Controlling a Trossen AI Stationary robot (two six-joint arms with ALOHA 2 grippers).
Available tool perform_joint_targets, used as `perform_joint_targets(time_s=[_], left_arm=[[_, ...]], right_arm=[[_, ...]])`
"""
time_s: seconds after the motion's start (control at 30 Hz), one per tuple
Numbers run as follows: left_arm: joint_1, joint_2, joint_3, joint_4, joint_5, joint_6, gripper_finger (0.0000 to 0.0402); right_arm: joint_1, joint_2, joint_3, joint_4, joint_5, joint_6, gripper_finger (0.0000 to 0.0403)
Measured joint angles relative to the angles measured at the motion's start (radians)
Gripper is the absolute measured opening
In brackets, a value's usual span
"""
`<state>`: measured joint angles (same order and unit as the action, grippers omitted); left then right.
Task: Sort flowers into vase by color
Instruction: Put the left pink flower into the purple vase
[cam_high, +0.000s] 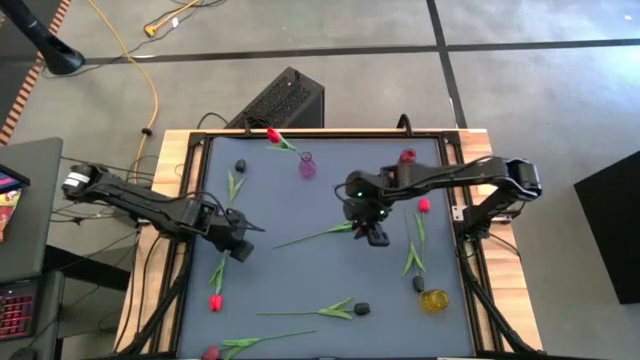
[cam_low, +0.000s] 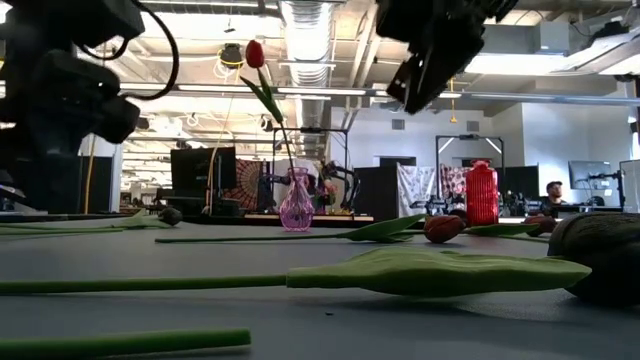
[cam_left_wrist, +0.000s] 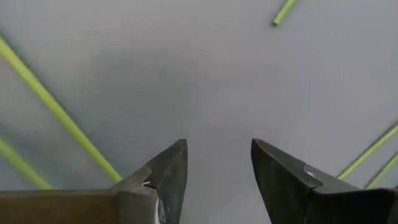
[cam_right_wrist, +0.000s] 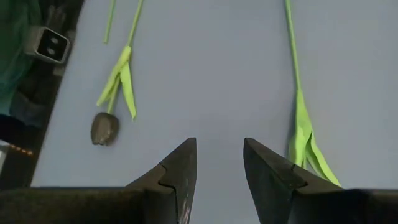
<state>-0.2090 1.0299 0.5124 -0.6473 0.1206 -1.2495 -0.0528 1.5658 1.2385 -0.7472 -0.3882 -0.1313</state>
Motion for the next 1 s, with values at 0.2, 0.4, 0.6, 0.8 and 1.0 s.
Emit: perform_joint_targets(time_s=[0.2,0.4,0.6,0.8,1.0], left_arm=[[-0.033,0.004,0.099,-0.247,-0.090,-0.055,0.0146],[-0.072,0.005,0.078,-0.297,-0.073,-0.130,0.0140],[-0.087,0.004,0.044,-0.271,-0.107,-0.161,0.0140],[-0.092,0.005,-0.029,-0.192,-0.098,-0.185,0.0139],[-0.101,0.014,-0.066,-0.169,-0.100,-0.209,0.0139]], right_arm=[[-0.002,0.042,0.000,0.011,-0.001,-0.009,0.0159],[-0.002,0.042,0.000,0.038,-0.002,-0.013,0.0159],[-0.002,0.038,0.000,0.049,-0.003,-0.035,0.0159],[-0.008,0.038,0.000,0.049,-0.003,-0.035,0.0159],[-0.008,0.038,0.000,0.053,-0.003,-0.036,0.0159]])
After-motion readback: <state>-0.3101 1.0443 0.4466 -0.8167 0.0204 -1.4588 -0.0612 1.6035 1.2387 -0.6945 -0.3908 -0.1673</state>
